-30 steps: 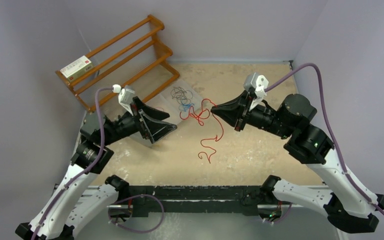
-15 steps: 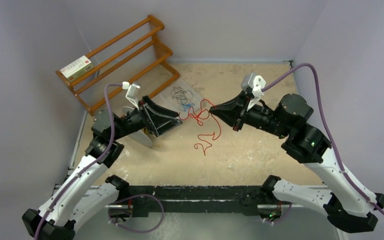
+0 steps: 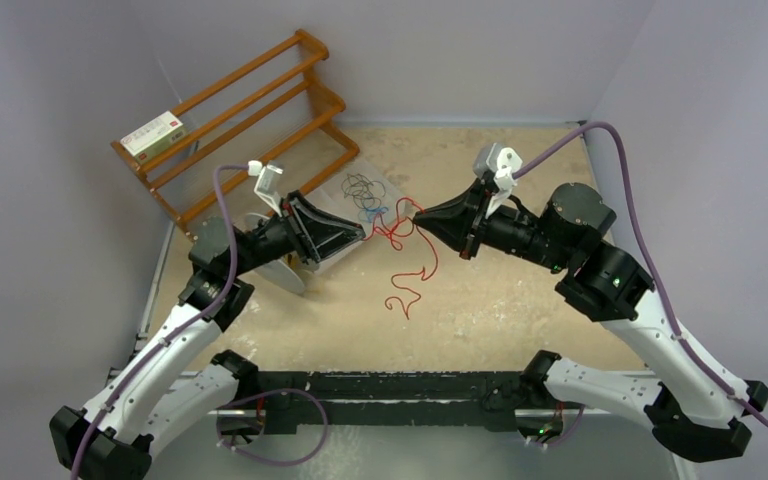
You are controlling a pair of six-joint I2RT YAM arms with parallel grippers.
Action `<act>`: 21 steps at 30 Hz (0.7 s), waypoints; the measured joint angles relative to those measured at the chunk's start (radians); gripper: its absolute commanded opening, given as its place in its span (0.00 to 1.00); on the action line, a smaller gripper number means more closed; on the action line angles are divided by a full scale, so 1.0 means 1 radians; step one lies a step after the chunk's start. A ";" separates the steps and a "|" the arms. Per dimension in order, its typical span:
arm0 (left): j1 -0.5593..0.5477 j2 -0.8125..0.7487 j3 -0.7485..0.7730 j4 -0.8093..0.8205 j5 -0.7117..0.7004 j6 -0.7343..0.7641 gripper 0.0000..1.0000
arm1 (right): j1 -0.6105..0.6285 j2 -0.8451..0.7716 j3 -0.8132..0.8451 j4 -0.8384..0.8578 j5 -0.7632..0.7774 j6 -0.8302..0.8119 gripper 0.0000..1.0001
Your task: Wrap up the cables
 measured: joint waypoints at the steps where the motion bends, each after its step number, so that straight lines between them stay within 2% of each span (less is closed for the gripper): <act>1: 0.000 0.000 0.000 0.003 0.001 0.000 0.16 | 0.000 0.000 0.000 0.000 0.000 0.001 0.00; 3: 0.000 0.000 0.000 0.006 0.003 -0.002 0.11 | 0.000 0.000 0.000 0.000 0.000 0.002 0.00; 5: 0.000 0.000 -0.002 0.011 0.004 -0.002 0.00 | 0.000 0.000 0.000 0.002 -0.001 0.002 0.00; 11: 0.000 -0.002 -0.003 0.013 -0.001 0.003 0.00 | 0.000 0.000 0.000 0.006 -0.008 0.008 0.00; 12: 0.000 -0.003 -0.003 0.008 -0.004 0.006 0.00 | 0.000 -0.001 0.000 0.006 -0.008 0.009 0.03; 17: 0.000 -0.011 0.080 -0.186 -0.056 0.105 0.00 | 0.000 -0.014 -0.019 0.000 0.001 0.018 0.40; 19: 0.000 -0.011 0.152 -0.285 -0.089 0.156 0.00 | 0.000 -0.035 -0.061 -0.006 0.011 0.020 0.50; 21: 0.000 -0.013 0.247 -0.386 -0.130 0.214 0.00 | 0.000 -0.056 -0.109 -0.019 0.030 0.030 0.55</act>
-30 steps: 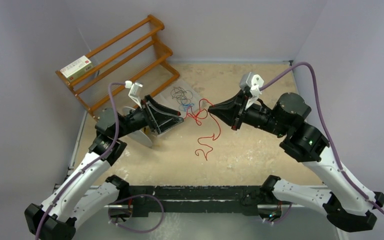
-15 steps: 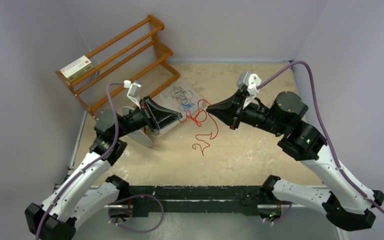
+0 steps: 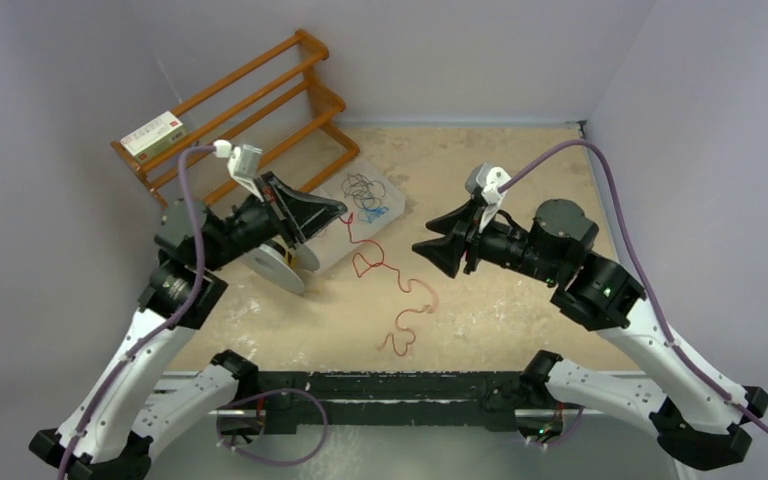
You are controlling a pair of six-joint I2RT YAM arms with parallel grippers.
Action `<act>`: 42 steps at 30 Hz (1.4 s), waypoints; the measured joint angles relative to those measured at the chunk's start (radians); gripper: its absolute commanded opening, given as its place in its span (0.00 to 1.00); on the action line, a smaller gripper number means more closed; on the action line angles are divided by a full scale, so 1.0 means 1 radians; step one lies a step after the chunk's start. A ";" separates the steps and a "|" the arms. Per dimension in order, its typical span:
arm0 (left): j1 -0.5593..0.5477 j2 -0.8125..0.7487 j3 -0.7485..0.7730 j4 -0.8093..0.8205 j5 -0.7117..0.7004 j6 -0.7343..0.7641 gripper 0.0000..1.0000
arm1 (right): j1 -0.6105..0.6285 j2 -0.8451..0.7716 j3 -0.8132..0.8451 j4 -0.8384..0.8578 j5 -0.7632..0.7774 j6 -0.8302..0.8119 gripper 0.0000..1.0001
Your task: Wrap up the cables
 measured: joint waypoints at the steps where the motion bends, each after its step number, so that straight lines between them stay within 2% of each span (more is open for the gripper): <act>1: 0.000 -0.001 0.037 -0.037 -0.018 0.022 0.00 | 0.000 -0.007 -0.021 -0.012 0.012 0.006 0.57; 5: 0.000 -0.013 0.177 -0.142 -0.078 0.095 0.00 | 0.000 -0.014 -0.060 -0.047 0.061 0.018 0.58; 11: 0.000 -0.008 0.272 -0.192 -0.084 0.122 0.00 | 0.000 -0.019 -0.061 -0.008 0.084 0.005 0.62; 15: 0.000 0.023 0.299 -0.208 -0.068 0.122 0.00 | 0.000 -0.021 -0.094 0.092 0.060 -0.027 0.69; 25: 0.000 0.082 0.399 -0.250 -0.076 0.115 0.00 | 0.000 0.013 -0.305 0.356 -0.092 -0.175 0.75; 30: 0.000 0.087 0.417 -0.221 -0.056 0.076 0.00 | 0.000 0.014 -0.355 0.498 -0.190 -0.240 0.76; 35: 0.000 0.099 0.416 -0.157 0.007 0.027 0.00 | 0.000 0.026 -0.367 0.728 -0.269 -0.295 0.77; 42: 0.000 0.104 0.335 0.017 0.090 -0.097 0.00 | 0.003 0.122 -0.333 0.975 -0.373 -0.309 0.74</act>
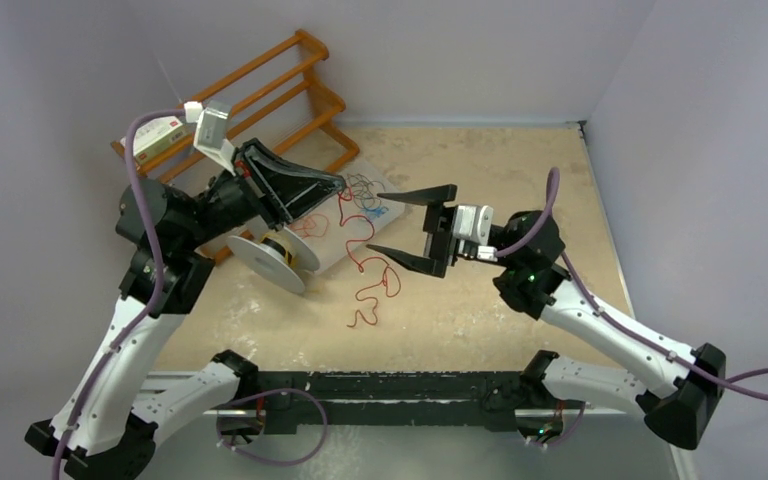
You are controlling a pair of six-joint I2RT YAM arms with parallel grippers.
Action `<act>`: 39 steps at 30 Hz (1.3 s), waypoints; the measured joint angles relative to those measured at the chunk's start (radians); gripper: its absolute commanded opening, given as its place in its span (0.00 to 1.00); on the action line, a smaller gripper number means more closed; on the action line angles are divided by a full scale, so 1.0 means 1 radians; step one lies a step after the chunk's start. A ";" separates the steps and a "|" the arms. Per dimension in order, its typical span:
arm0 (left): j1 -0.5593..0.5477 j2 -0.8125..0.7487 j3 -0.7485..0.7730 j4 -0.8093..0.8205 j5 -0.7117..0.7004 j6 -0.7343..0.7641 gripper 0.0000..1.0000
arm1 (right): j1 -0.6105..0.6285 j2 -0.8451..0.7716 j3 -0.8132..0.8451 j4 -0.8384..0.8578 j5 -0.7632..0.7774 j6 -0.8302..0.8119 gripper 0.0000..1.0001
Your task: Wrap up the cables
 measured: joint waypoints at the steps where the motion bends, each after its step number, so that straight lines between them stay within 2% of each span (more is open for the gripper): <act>1: 0.000 0.000 -0.014 0.022 0.006 -0.019 0.00 | 0.005 0.014 0.012 0.020 -0.003 0.002 0.73; 9: 0.000 0.011 -0.078 0.117 0.015 -0.113 0.00 | 0.104 0.100 0.146 0.119 0.048 -0.056 0.65; 22: 0.000 -0.016 -0.101 0.154 -0.005 -0.156 0.00 | 0.149 0.152 0.154 0.124 0.198 -0.183 0.48; 30: 0.000 -0.019 -0.109 0.155 -0.006 -0.164 0.00 | 0.177 0.180 0.166 0.106 0.230 -0.218 0.26; 35: 0.000 -0.023 -0.117 0.155 -0.009 -0.164 0.00 | 0.181 0.180 0.172 0.105 0.240 -0.232 0.00; 39: 0.000 -0.027 -0.122 0.154 -0.014 -0.163 0.00 | 0.183 0.178 0.172 0.099 0.243 -0.230 0.00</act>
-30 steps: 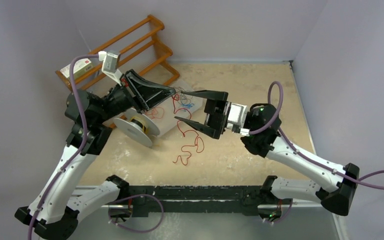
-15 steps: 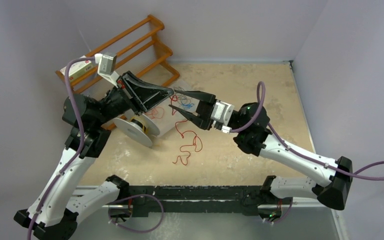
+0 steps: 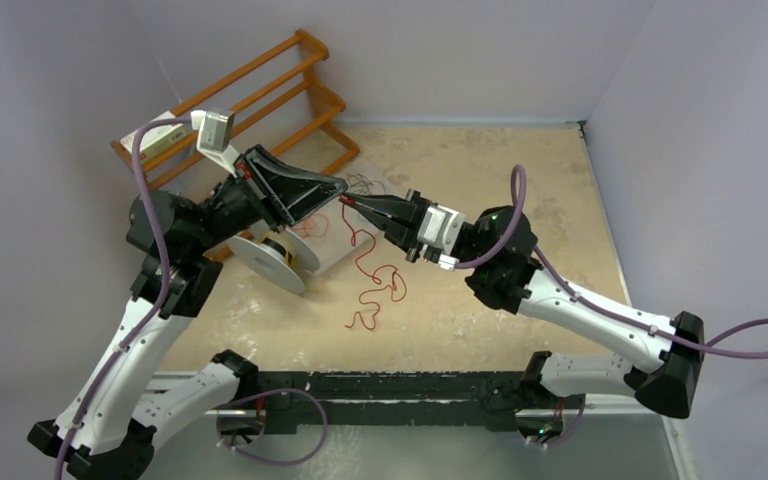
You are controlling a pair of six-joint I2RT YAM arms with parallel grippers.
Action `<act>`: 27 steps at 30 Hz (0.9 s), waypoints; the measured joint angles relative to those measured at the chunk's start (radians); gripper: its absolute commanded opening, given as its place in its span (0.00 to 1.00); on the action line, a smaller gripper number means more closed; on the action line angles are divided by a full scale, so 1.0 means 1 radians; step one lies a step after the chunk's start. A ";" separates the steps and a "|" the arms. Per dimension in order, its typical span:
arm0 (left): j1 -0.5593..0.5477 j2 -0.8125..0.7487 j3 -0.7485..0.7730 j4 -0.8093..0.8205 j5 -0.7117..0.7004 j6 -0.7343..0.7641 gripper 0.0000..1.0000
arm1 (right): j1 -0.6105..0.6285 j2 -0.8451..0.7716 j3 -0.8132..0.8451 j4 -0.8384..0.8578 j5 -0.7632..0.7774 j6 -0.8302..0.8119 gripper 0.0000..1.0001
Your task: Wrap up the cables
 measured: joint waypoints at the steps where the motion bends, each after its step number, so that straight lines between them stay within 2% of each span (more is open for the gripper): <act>1: 0.000 -0.002 -0.001 -0.002 -0.001 0.000 0.12 | 0.000 -0.003 0.000 -0.003 0.003 0.000 0.00; 2: 0.000 -0.003 -0.002 -0.004 -0.002 0.001 0.28 | 0.000 -0.008 -0.001 -0.009 0.006 0.000 0.00; 3: 0.000 -0.005 -0.003 -0.007 -0.003 0.006 0.40 | 0.000 -0.014 -0.002 -0.013 0.010 0.000 0.00; 4: 0.000 -0.009 -0.003 -0.018 -0.010 0.011 0.46 | 0.000 -0.026 -0.003 -0.023 0.020 0.000 0.00; 8: 0.000 -0.048 -0.002 -0.133 -0.095 0.073 0.57 | 0.000 -0.078 -0.004 -0.084 0.060 0.000 0.00; 11: 0.000 -0.108 -0.001 -0.291 -0.249 0.126 0.58 | 0.000 -0.119 -0.008 -0.158 0.121 0.004 0.00; 17: 0.000 -0.265 0.000 -0.687 -0.735 0.137 0.56 | 0.004 -0.186 -0.045 -0.362 0.288 0.046 0.00; 20: 0.000 -0.290 0.010 -0.858 -0.943 0.100 0.56 | 0.004 -0.218 -0.085 -0.444 0.354 0.072 0.00; 27: 0.000 -0.185 0.009 -1.124 -1.196 0.018 0.58 | 0.004 -0.267 -0.167 -0.511 0.421 0.106 0.00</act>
